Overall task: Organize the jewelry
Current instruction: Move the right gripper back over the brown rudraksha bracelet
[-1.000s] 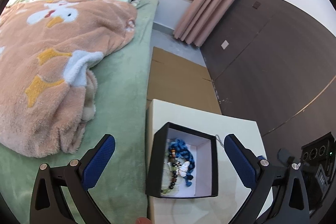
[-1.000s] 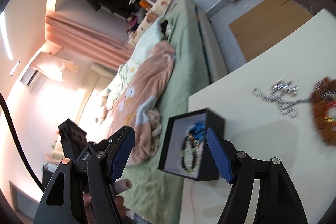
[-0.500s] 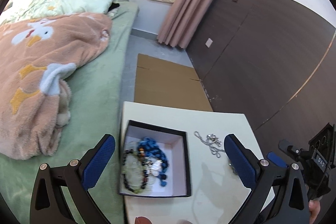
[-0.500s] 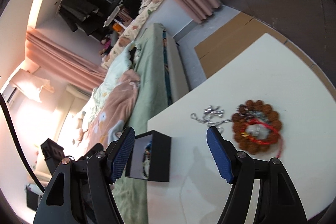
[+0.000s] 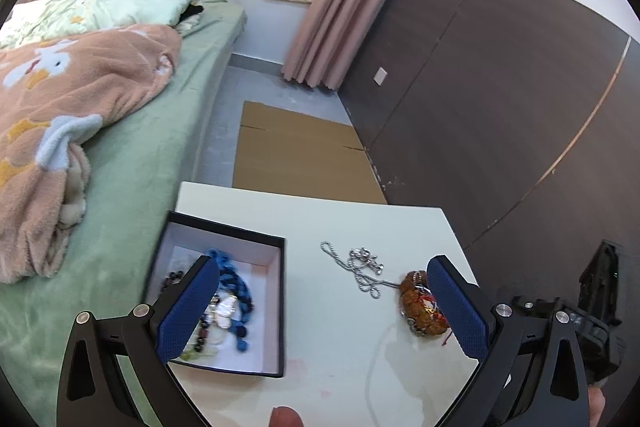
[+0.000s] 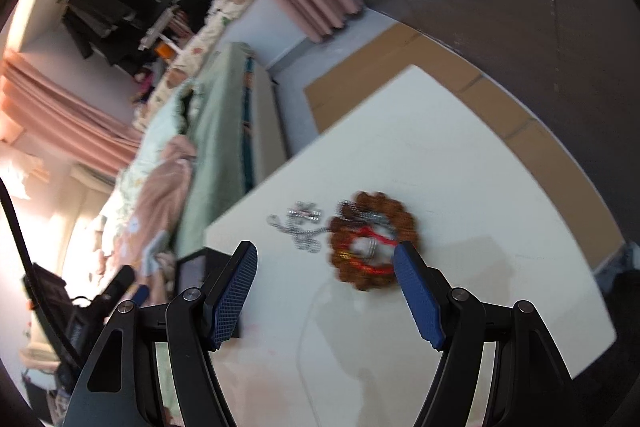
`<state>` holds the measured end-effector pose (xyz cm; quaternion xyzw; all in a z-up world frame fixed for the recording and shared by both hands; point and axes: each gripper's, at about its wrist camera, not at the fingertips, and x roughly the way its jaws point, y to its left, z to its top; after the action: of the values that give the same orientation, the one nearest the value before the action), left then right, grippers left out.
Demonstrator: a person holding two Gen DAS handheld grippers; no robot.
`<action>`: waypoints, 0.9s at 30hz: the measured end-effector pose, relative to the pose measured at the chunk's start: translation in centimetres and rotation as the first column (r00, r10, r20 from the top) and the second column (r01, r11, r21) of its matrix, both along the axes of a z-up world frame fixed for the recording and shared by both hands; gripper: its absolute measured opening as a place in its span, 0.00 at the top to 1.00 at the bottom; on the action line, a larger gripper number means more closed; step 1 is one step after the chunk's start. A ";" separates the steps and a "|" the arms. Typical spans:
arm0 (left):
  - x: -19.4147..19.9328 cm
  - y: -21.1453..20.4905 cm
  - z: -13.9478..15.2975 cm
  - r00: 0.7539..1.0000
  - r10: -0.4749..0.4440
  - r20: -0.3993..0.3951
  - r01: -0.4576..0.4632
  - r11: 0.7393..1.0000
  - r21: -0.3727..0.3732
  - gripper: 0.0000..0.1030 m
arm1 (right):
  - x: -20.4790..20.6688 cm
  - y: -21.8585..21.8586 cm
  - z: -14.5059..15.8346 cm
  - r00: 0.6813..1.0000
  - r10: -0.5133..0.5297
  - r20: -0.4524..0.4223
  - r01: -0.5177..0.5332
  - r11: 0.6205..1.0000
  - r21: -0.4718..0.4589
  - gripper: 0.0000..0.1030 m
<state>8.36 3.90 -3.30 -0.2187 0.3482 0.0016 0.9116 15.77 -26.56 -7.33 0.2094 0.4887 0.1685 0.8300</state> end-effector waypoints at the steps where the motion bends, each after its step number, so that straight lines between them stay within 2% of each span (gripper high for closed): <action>1: 0.1 -0.3 0.0 1.000 -0.005 0.003 0.005 1.000 0.004 0.00 | 0.2 -0.3 -0.5 1.000 -0.007 -0.016 0.007 1.000 -0.016 0.31; 6: 0.9 -2.2 -0.2 0.999 -0.041 0.008 0.041 0.999 0.027 0.00 | 1.5 -1.7 -2.5 0.995 -0.034 -0.093 0.029 0.998 -0.053 0.33; 7: 1.1 -2.6 -0.3 0.999 -0.053 0.008 0.053 0.998 0.027 0.00 | 1.7 -1.8 -3.0 0.993 -0.034 -0.110 0.028 0.998 -0.049 0.36; 10: 1.7 -3.6 -0.6 0.996 -0.084 0.002 0.084 0.996 0.028 0.00 | 2.2 -1.9 -4.2 0.985 -0.020 -0.172 0.019 1.000 -0.007 0.44; 13: 2.4 -4.4 -1.0 0.993 -0.115 -0.012 0.116 0.993 0.030 0.04 | 2.3 -1.7 -5.1 0.976 0.008 -0.219 0.002 0.999 0.046 0.47; 16: 2.9 -5.6 -1.6 0.987 -0.159 -0.030 0.160 0.986 0.042 0.10 | 2.3 -1.7 -4.7 0.980 -0.001 -0.200 0.005 1.000 0.020 0.47; 21: 4.0 -7.4 -2.8 0.975 -0.211 -0.068 0.213 0.977 0.019 0.31 | 2.5 -2.8 -4.4 0.979 -0.043 -0.201 0.049 0.998 0.025 0.47; 27: 4.9 -9.9 -3.6 0.959 -0.269 -0.092 0.272 0.962 0.016 0.42 | 2.9 -3.9 -4.1 0.976 -0.069 -0.205 0.077 0.996 0.035 0.48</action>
<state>13.27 -5.95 -6.94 -0.1557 0.4151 -0.1083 0.8898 18.63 -30.43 -11.42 0.2611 0.5593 0.1261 0.7766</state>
